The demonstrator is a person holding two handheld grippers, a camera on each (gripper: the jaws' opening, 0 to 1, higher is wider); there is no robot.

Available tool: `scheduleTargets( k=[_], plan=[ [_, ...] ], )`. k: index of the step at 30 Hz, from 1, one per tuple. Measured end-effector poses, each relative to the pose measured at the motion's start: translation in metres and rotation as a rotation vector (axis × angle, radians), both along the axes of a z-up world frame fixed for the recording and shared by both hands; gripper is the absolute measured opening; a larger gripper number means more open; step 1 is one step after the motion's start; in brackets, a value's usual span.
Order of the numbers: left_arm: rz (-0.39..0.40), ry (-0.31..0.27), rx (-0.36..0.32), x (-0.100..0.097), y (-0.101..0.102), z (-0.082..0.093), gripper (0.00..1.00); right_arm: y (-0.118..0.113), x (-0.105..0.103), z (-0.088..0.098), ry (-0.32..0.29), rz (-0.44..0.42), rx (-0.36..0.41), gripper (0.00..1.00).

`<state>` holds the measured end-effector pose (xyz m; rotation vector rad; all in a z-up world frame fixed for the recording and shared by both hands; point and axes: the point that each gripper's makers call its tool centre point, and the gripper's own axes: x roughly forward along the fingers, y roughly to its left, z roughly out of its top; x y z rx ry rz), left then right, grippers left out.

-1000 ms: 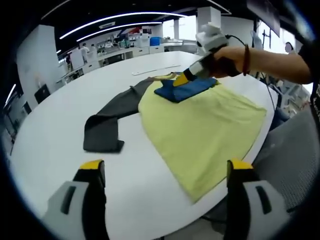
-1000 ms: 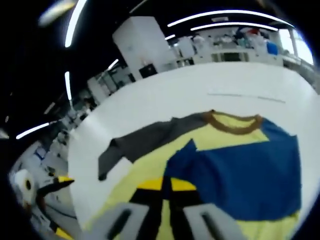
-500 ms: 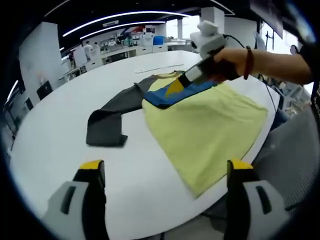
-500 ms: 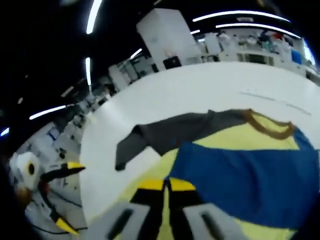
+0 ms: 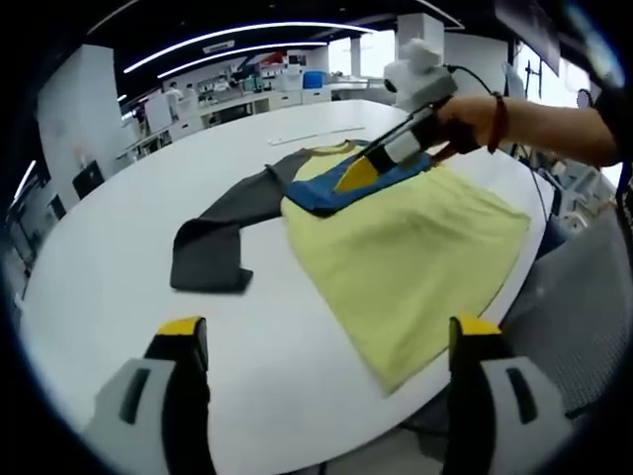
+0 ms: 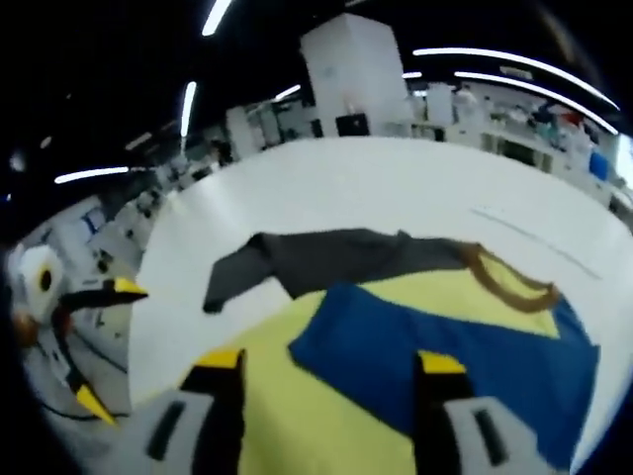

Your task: Fold the garment on the visible template until the final outline fits inside the template.

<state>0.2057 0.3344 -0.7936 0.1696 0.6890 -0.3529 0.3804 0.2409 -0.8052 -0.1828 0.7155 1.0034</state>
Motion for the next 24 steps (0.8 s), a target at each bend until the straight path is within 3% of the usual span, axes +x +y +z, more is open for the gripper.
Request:
scheduleTargets(
  k=[10, 24],
  plan=[
    [-0.004, -0.003, 0.004, 0.002, -0.004, 0.002, 0.99, -0.053, 0.021, 0.008, -0.067, -0.048, -0.028, 0.88],
    [-0.004, -0.004, 0.017, 0.005, -0.001, 0.004, 0.99, -0.138, 0.035, 0.008, -0.128, -0.103, -0.088, 0.88]
  ],
)
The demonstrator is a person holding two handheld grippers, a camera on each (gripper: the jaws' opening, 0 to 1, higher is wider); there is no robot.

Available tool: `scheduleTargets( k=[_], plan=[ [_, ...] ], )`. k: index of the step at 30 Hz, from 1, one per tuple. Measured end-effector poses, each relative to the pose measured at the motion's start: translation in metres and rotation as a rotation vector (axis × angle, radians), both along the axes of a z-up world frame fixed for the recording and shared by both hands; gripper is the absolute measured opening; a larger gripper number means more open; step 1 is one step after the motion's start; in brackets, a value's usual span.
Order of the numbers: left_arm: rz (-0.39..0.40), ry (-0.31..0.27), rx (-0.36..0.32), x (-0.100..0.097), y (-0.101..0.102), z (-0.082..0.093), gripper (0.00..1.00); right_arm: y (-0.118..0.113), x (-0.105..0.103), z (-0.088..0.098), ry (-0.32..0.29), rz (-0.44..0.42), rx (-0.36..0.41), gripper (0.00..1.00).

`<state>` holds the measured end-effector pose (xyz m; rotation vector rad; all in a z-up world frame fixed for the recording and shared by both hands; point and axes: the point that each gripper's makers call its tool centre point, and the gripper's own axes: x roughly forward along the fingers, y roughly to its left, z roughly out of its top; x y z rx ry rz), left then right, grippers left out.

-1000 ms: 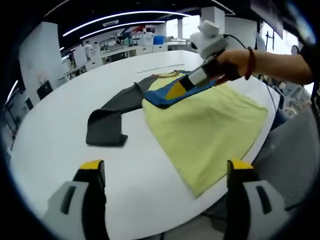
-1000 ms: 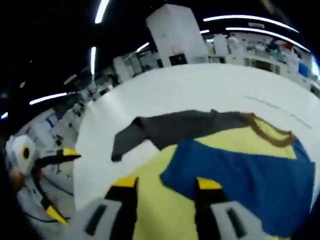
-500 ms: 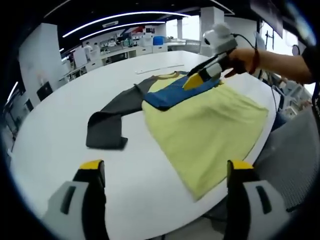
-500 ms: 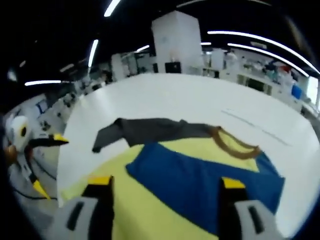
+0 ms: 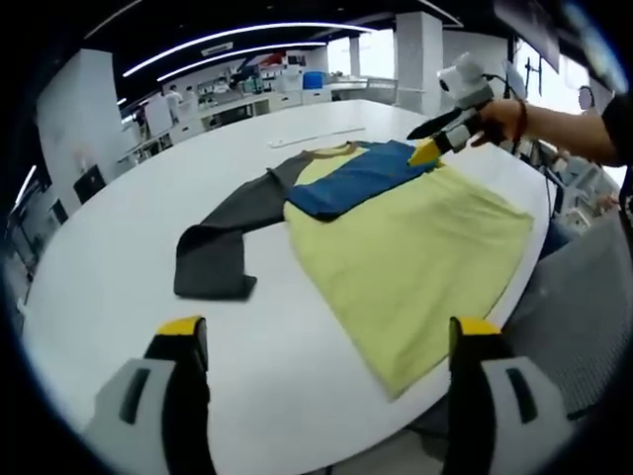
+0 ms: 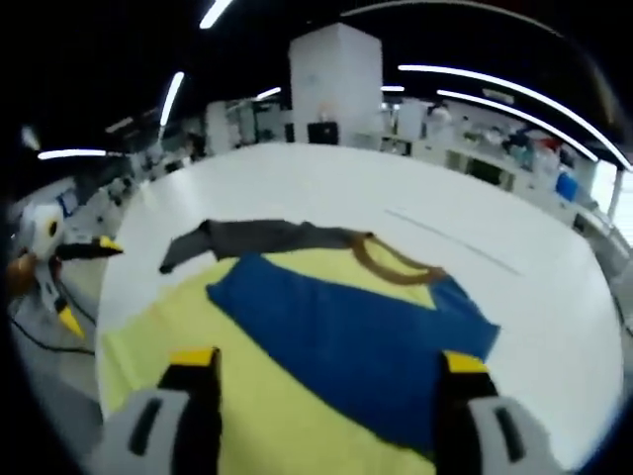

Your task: Fold the garment on the visible template until the final outline fits inside the template.

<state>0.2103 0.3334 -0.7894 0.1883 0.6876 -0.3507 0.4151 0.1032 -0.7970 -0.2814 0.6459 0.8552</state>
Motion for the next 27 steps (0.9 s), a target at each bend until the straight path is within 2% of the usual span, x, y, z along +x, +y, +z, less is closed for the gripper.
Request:
scheduleTargets(
  k=[4, 9, 11, 14, 19, 23, 27],
  plan=[
    [-0.001, 0.002, 0.004, 0.0, 0.003, -0.002, 0.99, -0.021, 0.001, -0.002, -0.026, -0.017, -0.024, 0.82],
    [0.006, 0.002, 0.006, 0.001, 0.007, -0.003, 0.99, -0.046, 0.008, -0.007, -0.024, -0.051, -0.041, 0.74],
    [0.006, 0.0, 0.004, 0.001, 0.008, -0.002, 0.99, -0.052, 0.004, -0.011, -0.027, -0.06, -0.057, 0.71],
    [0.006, 0.0, 0.007, 0.001, 0.009, -0.002, 0.99, -0.063, 0.01, -0.015, -0.04, -0.073, -0.07, 0.58],
    [0.012, 0.006, 0.005, 0.0, 0.01, -0.003, 0.99, -0.079, 0.012, -0.026, -0.053, -0.074, -0.147, 0.36],
    [0.017, 0.005, 0.003, -0.001, 0.012, -0.004, 0.99, -0.083, 0.007, -0.027, -0.048, -0.088, -0.154, 0.29],
    [0.021, 0.007, 0.003, -0.002, 0.013, -0.005, 0.99, -0.086, 0.012, -0.029, -0.067, -0.085, -0.166, 0.2]
  ],
)
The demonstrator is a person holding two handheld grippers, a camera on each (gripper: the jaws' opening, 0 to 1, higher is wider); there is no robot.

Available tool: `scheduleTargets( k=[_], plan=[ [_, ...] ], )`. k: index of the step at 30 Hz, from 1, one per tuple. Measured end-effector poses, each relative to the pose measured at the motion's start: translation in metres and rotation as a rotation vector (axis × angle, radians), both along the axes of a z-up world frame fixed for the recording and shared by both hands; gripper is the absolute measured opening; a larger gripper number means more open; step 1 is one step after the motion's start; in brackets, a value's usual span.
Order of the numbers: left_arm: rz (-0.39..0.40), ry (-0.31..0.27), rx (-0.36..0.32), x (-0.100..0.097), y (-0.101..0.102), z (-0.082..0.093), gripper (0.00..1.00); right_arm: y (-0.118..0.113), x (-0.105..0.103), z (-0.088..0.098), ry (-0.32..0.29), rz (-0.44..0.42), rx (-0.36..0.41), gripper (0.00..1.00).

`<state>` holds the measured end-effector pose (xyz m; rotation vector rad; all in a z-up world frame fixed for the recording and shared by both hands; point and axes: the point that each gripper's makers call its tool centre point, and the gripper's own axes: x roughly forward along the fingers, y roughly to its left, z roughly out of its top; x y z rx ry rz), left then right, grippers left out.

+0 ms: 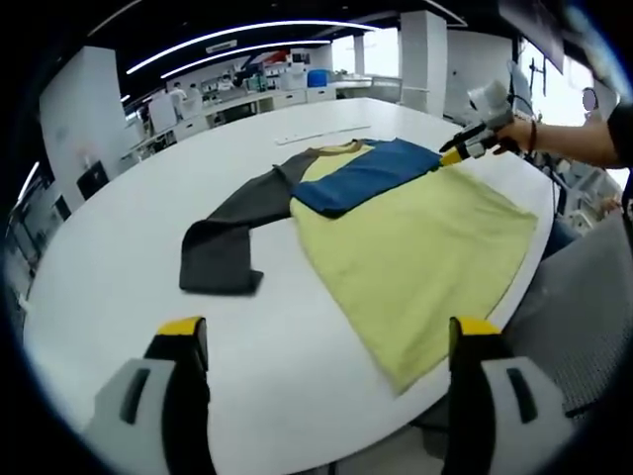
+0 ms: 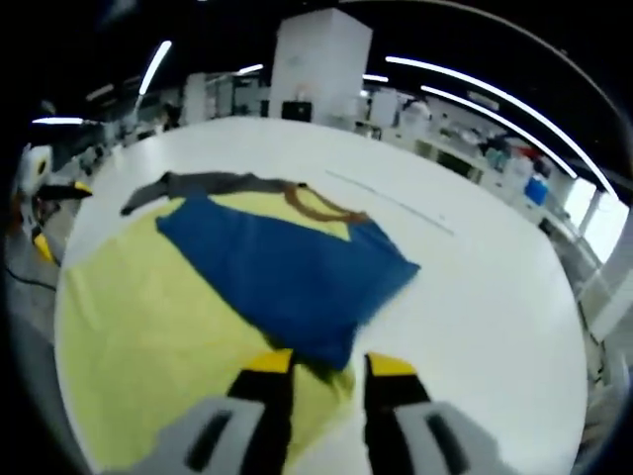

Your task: Fold the garment on the visible template until the final outline fits inside the template.

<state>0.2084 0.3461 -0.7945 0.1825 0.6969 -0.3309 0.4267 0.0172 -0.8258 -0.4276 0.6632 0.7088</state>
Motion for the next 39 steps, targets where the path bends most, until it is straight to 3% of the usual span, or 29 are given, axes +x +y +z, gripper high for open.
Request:
scheduleTargets(
  k=[4, 13, 19, 25, 30, 36, 39],
  plan=[
    [-0.001, 0.002, 0.0, 0.0, 0.0, 0.0, 0.99, -0.001, -0.001, -0.002, 0.014, -0.008, -0.003, 0.19],
    [0.014, 0.006, -0.006, 0.001, 0.001, 0.0, 0.98, -0.006, 0.003, -0.01, 0.001, 0.001, -0.028, 0.0],
    [0.016, 0.009, -0.007, 0.002, 0.001, -0.001, 0.98, -0.004, -0.009, -0.023, 0.014, 0.026, -0.064, 0.0],
    [0.014, 0.016, -0.003, 0.002, 0.002, -0.002, 0.98, -0.009, -0.006, -0.017, 0.012, -0.002, -0.046, 0.01],
    [0.019, 0.022, -0.005, 0.001, 0.001, -0.002, 0.97, -0.009, 0.0, -0.016, -0.009, -0.022, -0.048, 0.11],
    [0.016, 0.022, -0.005, 0.0, -0.001, -0.001, 0.98, -0.008, -0.001, -0.02, 0.024, -0.058, -0.016, 0.0],
    [0.025, 0.022, -0.004, 0.0, 0.001, -0.001, 0.98, -0.012, -0.002, -0.019, 0.031, -0.088, -0.007, 0.0]
  ],
)
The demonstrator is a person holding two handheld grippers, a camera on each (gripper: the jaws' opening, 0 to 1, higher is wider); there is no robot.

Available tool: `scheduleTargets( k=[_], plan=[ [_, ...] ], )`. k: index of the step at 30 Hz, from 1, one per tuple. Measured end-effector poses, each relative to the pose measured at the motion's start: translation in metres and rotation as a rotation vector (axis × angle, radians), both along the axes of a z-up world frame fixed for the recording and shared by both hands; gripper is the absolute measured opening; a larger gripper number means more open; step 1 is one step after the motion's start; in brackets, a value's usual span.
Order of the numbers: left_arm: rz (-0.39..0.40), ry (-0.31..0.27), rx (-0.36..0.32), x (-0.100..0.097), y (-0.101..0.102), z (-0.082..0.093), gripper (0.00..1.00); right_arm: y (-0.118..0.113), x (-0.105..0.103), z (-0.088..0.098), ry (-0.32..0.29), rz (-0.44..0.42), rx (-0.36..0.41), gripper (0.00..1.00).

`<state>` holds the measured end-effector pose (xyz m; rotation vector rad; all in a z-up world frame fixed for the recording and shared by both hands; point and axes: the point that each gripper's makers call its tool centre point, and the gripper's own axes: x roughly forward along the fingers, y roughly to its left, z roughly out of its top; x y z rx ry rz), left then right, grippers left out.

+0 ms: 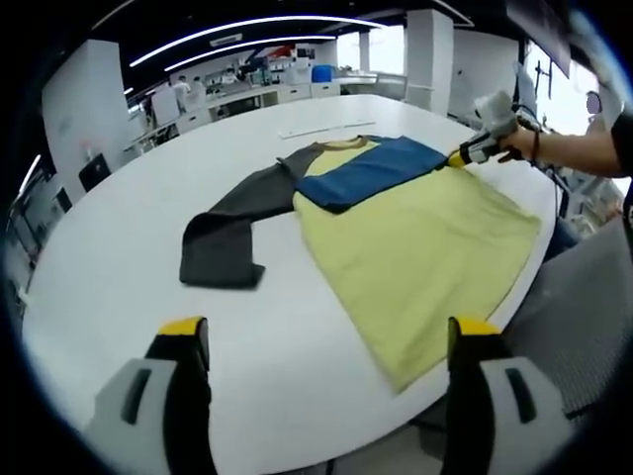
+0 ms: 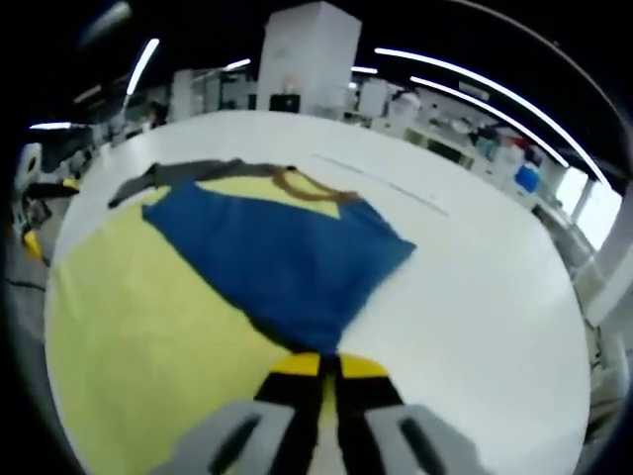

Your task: Fold the garment on the visible template until the final outline fits inside the template.

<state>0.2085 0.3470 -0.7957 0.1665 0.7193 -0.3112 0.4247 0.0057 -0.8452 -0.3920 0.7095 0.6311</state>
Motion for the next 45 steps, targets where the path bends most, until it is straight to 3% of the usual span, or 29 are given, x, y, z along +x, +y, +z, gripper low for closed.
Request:
scheduleTargets(
  k=[10, 29, 33, 36, 38, 41, 45],
  plan=[
    [0.013, -0.017, -0.002, 0.007, 0.002, 0.003, 0.97, -0.003, 0.006, 0.0, 0.015, -0.007, 0.001, 0.0],
    [0.076, -0.034, -0.011, 0.032, 0.032, 0.004, 0.88, -0.033, 0.019, 0.0, 0.003, 0.006, -0.055, 0.0],
    [0.082, -0.035, -0.003, 0.037, 0.04, 0.003, 0.85, -0.037, 0.021, 0.002, 0.007, 0.004, -0.054, 0.0],
    [0.087, -0.04, 0.002, 0.041, 0.045, 0.003, 0.83, -0.037, 0.019, 0.002, 0.026, -0.002, -0.013, 0.0],
    [0.093, -0.042, 0.004, 0.043, 0.047, 0.004, 0.82, -0.035, 0.019, 0.001, 0.054, -0.03, 0.037, 0.05],
    [0.103, -0.042, 0.012, 0.049, 0.053, 0.003, 0.8, -0.032, 0.018, 0.01, 0.065, -0.055, 0.12, 0.21],
    [0.117, -0.055, 0.014, 0.056, 0.062, 0.005, 0.78, -0.027, 0.012, 0.022, 0.061, -0.036, 0.156, 0.5]
  ],
)
